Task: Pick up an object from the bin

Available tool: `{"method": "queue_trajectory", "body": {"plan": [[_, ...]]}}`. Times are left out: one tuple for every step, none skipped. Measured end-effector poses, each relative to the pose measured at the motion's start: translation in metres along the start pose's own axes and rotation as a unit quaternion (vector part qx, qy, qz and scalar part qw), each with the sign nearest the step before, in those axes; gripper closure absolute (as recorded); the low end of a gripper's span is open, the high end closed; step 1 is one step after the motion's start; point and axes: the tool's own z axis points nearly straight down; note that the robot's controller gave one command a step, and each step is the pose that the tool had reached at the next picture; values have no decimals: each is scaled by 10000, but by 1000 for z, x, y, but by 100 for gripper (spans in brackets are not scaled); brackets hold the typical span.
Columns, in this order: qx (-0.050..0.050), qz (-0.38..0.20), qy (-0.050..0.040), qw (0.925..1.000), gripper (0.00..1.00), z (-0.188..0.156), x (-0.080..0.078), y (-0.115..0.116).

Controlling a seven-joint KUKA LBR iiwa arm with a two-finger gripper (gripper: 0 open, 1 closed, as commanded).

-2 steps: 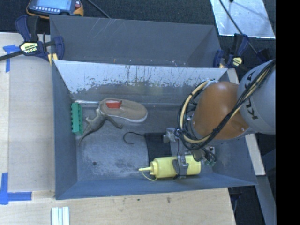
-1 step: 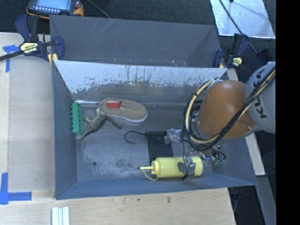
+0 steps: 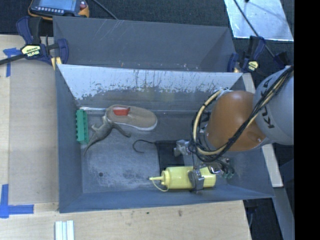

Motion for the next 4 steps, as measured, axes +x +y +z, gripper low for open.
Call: {"method": "queue_trajectory", "body": {"plan": [[-9,70,53,10000,100,0,4,-6],[-8,70,52,10000,100,0,4,-6],[-9,70,49,10000,100,-3,5,-6],[-9,73,18,10000,100,-21,6,-5]]}}
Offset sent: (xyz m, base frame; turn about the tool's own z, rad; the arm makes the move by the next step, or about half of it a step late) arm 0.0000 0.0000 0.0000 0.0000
